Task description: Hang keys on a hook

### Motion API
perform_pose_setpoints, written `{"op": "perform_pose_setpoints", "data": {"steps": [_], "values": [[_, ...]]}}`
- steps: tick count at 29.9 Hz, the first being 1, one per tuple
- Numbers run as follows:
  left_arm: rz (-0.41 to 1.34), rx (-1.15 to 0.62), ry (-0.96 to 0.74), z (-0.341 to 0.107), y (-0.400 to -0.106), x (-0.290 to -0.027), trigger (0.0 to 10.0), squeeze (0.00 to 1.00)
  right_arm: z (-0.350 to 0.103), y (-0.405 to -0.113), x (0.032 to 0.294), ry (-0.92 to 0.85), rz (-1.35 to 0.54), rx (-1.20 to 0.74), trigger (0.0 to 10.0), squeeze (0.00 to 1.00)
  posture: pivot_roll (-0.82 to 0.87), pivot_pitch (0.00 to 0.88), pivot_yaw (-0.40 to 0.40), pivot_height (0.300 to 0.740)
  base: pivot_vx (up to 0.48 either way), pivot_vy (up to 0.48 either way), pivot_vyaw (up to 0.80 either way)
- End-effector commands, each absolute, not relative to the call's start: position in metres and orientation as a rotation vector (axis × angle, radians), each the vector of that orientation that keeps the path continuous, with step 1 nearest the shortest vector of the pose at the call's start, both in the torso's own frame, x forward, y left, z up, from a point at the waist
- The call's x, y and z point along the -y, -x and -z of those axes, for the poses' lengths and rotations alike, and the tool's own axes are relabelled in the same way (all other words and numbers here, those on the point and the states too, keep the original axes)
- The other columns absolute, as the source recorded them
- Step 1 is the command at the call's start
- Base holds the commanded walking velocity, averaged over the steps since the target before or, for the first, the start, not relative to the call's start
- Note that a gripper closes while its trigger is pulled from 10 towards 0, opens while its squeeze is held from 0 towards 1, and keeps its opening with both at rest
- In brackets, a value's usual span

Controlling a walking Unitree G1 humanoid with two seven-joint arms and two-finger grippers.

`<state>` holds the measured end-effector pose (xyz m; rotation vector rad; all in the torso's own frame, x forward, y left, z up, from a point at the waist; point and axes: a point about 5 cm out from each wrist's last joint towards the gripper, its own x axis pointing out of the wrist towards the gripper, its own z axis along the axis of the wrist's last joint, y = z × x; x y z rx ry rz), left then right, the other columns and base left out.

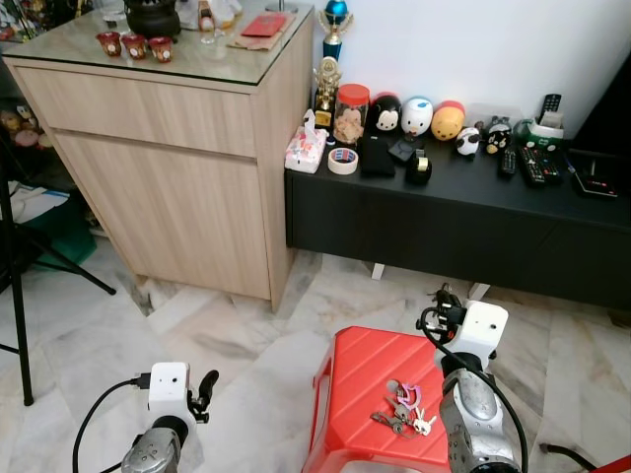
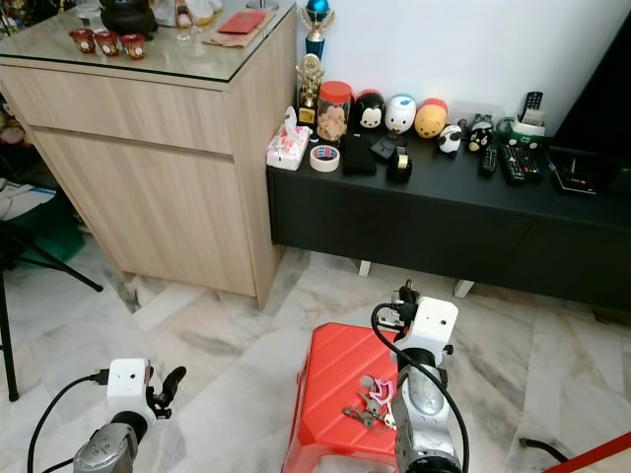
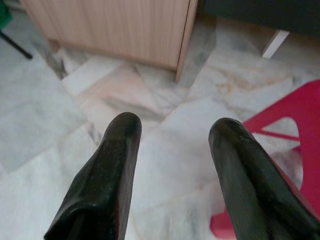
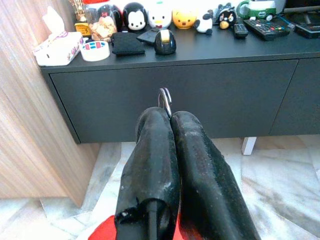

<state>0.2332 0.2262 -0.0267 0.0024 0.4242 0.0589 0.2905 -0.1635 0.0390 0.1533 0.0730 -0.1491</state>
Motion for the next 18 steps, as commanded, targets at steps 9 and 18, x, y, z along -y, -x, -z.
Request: {"op": "perform_pose_setpoints", "data": {"steps": [9, 18], "values": [[-0.068, -0.549, -0.001, 0.047, -0.209, -0.228, 10.0, 0.00, -0.038, -0.290, 0.159, -0.154, 0.147, -0.081, 10.0, 0.00, 0.07, 0.009, -0.064, 0.740, 0.000, 0.000, 0.00], [-0.140, -0.591, 0.043, 0.052, -0.201, -0.238, 10.0, 0.00, -0.038, -0.290, 0.158, -0.150, 0.150, -0.087, 10.0, 0.00, 0.07, 0.000, -0.061, 0.740, 0.000, 0.000, 0.00]]}}
